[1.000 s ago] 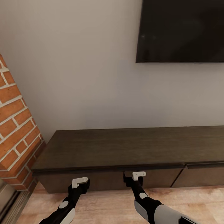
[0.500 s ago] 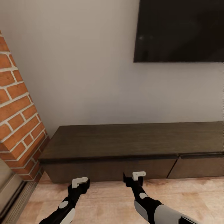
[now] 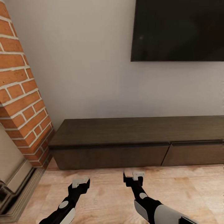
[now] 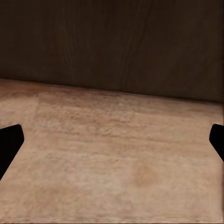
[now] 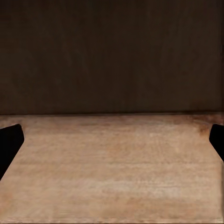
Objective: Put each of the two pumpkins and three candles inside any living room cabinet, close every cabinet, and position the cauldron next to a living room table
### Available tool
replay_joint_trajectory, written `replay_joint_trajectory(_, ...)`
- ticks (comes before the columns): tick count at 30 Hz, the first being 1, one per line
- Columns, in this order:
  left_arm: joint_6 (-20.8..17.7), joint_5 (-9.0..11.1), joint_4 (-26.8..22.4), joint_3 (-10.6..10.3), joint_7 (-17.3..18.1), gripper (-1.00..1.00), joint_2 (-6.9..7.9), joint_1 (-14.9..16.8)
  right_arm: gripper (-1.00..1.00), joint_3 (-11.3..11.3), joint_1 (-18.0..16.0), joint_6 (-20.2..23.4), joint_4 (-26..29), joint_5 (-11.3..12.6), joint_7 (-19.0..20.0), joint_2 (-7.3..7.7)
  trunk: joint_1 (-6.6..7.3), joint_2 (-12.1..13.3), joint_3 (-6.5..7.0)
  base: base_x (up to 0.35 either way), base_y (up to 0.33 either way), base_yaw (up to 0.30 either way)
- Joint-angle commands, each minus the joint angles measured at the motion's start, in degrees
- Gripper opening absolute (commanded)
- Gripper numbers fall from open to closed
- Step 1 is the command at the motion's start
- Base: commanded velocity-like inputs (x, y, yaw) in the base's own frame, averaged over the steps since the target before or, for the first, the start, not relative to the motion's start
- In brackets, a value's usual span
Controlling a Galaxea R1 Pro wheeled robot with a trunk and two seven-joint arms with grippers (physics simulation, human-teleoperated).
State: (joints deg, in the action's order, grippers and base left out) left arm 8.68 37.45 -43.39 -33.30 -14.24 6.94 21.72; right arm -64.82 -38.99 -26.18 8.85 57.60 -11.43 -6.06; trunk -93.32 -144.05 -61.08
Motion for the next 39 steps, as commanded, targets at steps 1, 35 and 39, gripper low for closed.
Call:
replay_joint_trajectory(1,0.38,0.60,-0.08,-0.48,-0.48,1.00,0.09,0.07,1.00,-0.49,-0.04,-0.10,0.03,0.23,-0.42,0.00,0.05,-0.02,-0.05,-0.342,0.000,0.000)
replay_joint_trajectory(35,-17.35,1.56,-8.53,0.50,-0.96,1.00,0.27,0.07,1.00,-0.48,-0.04,-0.10,0.09,0.23,-0.35,0.00,0.41,0.16,3.05,-0.083,0.000,0.000)
replay_joint_trajectory(39,-19.68,1.99,-8.99,1.33,-0.93,1.00,0.27,0.07,1.00,-0.49,-0.04,0.08,0.18,0.19,1.08,0.00,0.51,0.22,3.94,0.000,0.000,0.000)
